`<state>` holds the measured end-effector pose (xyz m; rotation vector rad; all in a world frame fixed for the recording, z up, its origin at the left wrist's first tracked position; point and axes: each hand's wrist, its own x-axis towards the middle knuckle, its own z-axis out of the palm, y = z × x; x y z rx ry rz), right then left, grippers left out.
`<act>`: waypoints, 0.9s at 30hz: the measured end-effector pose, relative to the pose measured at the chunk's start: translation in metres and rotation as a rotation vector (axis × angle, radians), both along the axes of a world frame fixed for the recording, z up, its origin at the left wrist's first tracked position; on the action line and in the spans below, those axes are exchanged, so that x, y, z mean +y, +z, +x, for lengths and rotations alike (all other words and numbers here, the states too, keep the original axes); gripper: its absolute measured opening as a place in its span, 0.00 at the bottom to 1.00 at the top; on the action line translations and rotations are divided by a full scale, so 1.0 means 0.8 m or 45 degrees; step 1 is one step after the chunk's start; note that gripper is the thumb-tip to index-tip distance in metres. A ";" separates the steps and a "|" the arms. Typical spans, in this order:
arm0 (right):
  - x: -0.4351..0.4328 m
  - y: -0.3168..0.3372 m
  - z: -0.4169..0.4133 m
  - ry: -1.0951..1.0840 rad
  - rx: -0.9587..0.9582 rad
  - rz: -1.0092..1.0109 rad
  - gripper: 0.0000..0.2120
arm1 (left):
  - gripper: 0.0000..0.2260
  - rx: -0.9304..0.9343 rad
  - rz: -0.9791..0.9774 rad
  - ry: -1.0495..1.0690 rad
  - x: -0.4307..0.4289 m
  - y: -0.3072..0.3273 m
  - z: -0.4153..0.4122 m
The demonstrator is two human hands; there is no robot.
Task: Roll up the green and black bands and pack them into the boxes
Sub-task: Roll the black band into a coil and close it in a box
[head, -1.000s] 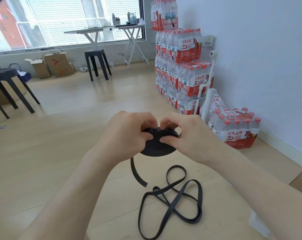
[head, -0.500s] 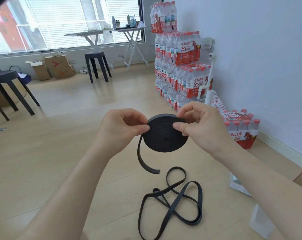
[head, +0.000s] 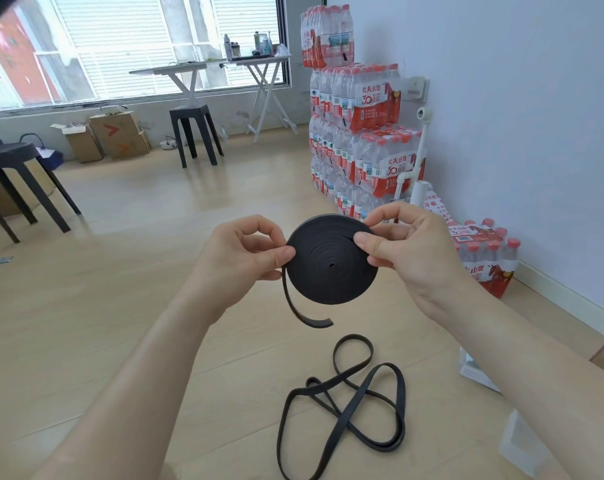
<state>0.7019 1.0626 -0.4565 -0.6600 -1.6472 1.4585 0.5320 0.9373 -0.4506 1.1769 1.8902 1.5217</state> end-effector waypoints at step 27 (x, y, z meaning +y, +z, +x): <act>-0.001 -0.020 -0.010 -0.103 0.243 -0.626 0.08 | 0.12 -0.322 0.112 0.031 0.007 0.001 0.015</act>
